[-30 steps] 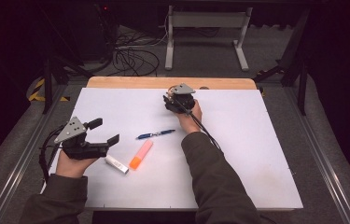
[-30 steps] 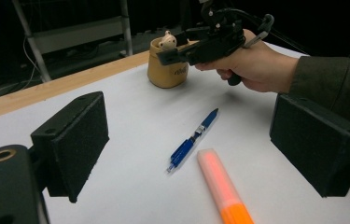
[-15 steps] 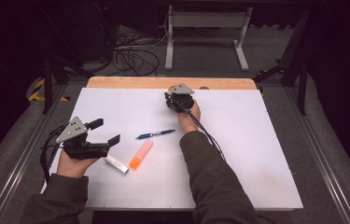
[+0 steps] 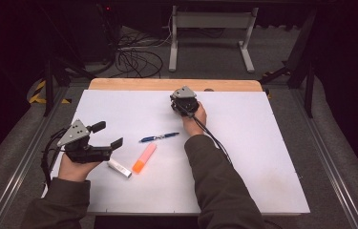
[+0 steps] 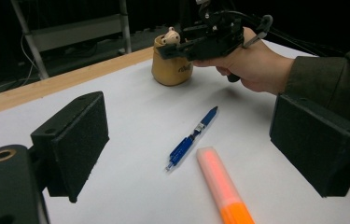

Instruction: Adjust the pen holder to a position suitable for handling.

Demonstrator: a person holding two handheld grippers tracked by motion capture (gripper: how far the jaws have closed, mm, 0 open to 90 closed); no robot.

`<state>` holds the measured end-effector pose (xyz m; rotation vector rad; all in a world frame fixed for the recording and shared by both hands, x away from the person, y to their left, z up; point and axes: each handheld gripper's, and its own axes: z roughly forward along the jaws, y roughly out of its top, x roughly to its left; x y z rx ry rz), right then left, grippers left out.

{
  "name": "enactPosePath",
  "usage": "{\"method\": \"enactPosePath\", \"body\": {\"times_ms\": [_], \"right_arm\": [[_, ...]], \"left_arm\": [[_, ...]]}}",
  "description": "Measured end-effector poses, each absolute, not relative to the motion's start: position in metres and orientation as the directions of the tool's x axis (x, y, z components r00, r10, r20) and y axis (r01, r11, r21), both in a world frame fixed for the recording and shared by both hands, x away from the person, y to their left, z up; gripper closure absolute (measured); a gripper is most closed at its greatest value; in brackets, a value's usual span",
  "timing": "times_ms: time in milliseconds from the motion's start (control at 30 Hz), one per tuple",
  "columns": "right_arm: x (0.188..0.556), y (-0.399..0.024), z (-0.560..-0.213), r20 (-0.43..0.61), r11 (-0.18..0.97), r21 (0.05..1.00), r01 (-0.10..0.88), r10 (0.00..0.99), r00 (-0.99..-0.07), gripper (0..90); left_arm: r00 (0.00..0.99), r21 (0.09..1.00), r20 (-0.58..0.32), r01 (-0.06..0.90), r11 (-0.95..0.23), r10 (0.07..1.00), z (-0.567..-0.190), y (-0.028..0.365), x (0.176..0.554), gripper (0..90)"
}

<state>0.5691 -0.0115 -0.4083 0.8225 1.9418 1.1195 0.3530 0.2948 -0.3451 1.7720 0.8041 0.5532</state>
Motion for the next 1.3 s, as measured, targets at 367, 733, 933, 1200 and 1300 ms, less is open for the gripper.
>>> {"method": "enactPosePath", "body": {"times_ms": [367,733,933,1200,1300], "right_arm": [[0.536,-0.031,-0.397,-0.288,0.416,0.899,0.135,0.795,-0.533,63.1],[0.505,-0.052,-0.391,-0.278,0.405,0.904,0.136,0.799,-0.533,63.1],[0.486,-0.06,-0.387,-0.269,0.391,0.91,0.136,0.808,-0.524,63.1],[0.465,-0.07,-0.386,-0.278,0.397,0.909,0.127,0.805,-0.524,63.1],[0.459,-0.072,-0.388,-0.28,0.402,0.905,0.135,0.805,-0.523,63.1]], "left_arm": [[0.676,0.945,-0.012,0.249,-0.213,0.737,-0.344,0.29,0.351,12.6],[0.682,0.94,0.0,0.248,-0.232,0.731,-0.346,0.284,0.351,12.8],[0.683,0.94,-0.003,0.251,-0.231,0.73,-0.346,0.282,0.351,12.7],[0.684,0.937,0.002,0.254,-0.241,0.729,-0.348,0.277,0.352,12.7],[0.687,0.935,0.001,0.258,-0.245,0.727,-0.35,0.274,0.352,12.8]]}}
